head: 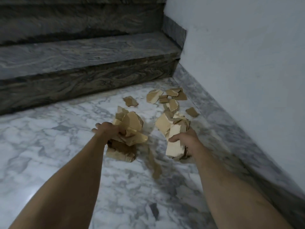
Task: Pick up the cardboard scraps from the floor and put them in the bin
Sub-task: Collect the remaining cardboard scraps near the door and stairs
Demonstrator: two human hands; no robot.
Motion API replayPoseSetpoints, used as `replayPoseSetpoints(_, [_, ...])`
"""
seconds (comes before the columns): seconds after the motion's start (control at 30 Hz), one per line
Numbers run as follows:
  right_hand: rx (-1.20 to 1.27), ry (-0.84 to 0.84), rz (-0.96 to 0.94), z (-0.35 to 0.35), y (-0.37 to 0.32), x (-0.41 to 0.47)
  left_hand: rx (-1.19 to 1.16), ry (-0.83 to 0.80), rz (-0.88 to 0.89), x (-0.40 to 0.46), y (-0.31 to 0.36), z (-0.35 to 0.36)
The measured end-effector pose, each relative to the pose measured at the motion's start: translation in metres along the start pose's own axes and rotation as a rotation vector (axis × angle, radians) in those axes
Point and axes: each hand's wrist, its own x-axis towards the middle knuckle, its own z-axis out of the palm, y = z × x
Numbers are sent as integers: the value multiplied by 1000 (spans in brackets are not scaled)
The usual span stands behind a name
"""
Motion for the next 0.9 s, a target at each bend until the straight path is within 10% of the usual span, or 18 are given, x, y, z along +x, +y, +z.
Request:
replayPoseSetpoints(0.1, [-43,-42,-15,20,-6,-2,310,10,31,7,0,18])
replayPoseSetpoints(0.33, [-72,-118,-37,26,-26,18,210,-63,76,14,5,39])
replayPoseSetpoints(0.9, [-710,47,105,69,-50,86,-582,-311,118,1,-34,-30])
